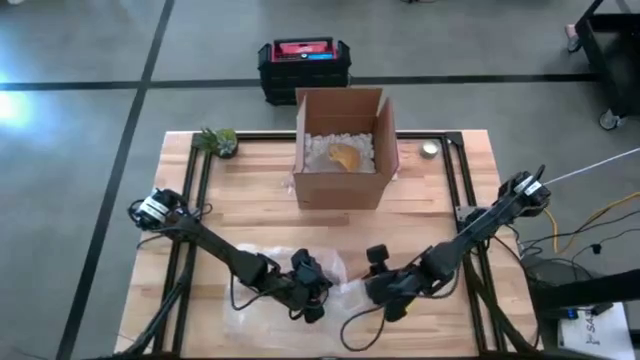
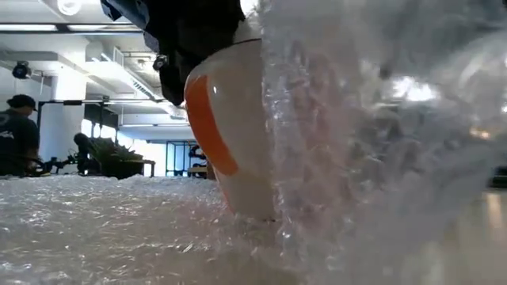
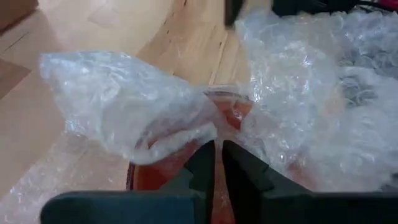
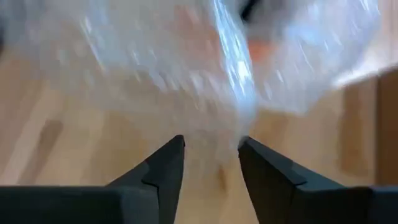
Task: Wrap mug
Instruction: Wrap the orange mug with the transparent bubble wrap
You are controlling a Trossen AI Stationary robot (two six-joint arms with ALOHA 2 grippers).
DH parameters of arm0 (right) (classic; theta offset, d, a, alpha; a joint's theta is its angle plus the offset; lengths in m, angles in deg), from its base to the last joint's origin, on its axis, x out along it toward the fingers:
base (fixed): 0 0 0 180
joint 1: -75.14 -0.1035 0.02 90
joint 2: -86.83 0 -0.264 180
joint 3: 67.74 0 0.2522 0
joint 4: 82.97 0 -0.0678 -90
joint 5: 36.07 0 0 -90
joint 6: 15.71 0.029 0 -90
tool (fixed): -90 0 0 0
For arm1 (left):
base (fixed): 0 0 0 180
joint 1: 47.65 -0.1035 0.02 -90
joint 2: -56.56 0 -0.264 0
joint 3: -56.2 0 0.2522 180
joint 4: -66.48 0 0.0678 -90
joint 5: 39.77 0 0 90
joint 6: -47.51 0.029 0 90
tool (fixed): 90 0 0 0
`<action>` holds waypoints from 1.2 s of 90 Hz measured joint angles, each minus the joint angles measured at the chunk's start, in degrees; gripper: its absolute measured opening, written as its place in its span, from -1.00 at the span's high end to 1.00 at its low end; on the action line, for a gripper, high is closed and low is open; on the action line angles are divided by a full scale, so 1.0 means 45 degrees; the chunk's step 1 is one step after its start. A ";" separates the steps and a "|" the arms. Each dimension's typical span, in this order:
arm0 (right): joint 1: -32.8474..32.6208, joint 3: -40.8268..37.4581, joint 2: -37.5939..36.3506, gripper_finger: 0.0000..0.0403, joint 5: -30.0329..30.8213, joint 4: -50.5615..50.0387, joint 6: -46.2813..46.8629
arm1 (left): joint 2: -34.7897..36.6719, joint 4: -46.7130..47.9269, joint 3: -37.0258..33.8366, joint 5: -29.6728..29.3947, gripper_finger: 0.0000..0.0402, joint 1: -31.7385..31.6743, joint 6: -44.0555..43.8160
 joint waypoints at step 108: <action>0.1663 0.0234 0.1995 1.00 -0.1698 0.4257 -0.1195 | 0.1433 -0.1347 0.0024 0.1581 0.90 0.0164 0.0206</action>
